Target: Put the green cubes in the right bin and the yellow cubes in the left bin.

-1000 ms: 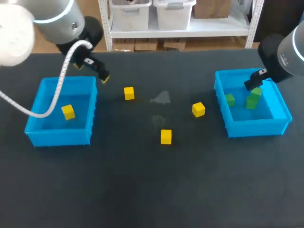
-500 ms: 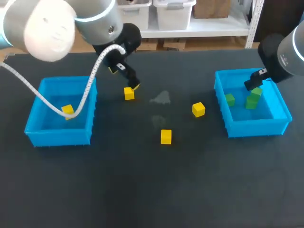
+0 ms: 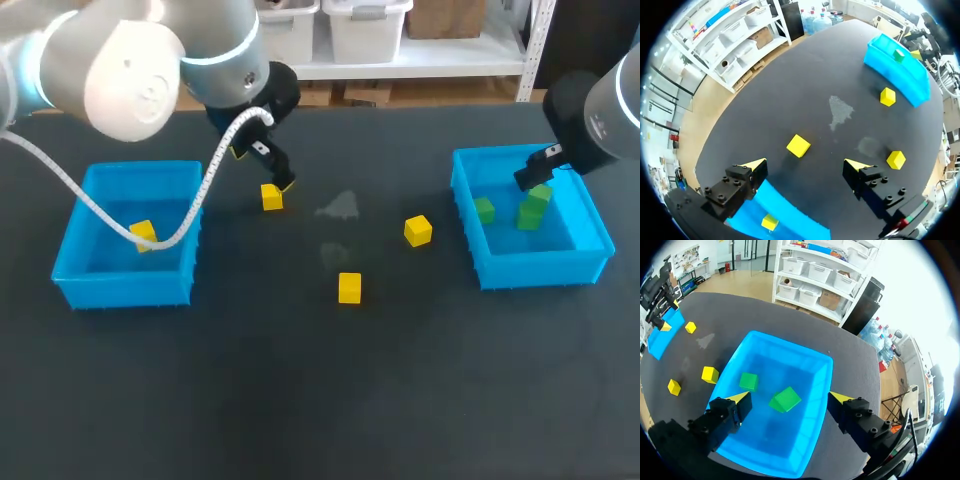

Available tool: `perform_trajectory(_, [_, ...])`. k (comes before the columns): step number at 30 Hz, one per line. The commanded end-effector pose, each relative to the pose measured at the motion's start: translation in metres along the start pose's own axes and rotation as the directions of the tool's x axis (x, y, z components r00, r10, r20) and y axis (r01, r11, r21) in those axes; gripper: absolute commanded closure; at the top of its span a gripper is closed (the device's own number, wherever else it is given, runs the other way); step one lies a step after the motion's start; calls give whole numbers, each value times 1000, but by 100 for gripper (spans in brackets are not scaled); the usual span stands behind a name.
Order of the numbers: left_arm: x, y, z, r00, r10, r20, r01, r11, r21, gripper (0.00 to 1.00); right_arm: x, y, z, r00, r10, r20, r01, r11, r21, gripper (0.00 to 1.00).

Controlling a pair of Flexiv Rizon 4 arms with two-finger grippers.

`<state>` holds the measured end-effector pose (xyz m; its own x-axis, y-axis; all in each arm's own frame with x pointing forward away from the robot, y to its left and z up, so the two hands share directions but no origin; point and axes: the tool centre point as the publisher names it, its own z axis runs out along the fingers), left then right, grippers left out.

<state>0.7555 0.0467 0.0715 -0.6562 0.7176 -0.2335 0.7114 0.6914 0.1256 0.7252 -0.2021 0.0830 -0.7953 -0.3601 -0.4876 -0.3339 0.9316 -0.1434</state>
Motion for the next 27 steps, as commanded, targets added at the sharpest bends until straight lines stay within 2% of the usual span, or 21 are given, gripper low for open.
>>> perform_trajectory(1, [0, -5, 19, 1000, 5, 11, -4, 1000, -17, 0, 1, 0, 0, 1000, 1, 4, -1, 1000, 2, 0])
perform_trajectory(6, [2, -5, 37, 1000, -6, 4, 6, 999, -52, 0, 1, 0, 0, 1000, 1, 4, -1, 1000, 2, 0])
perform_trajectory(11, [3, -4, 52, 1000, -17, -7, 17, 999, -48, 0, 1, 0, 0, 1000, 1, 4, -1, 1000, 2, 0])
perform_trajectory(27, [-8, 0, 62, 999, -8, -34, 7, 1000, -15, 0, 1, 0, 0, 1000, 1, 4, -1, 1000, 2, 0])
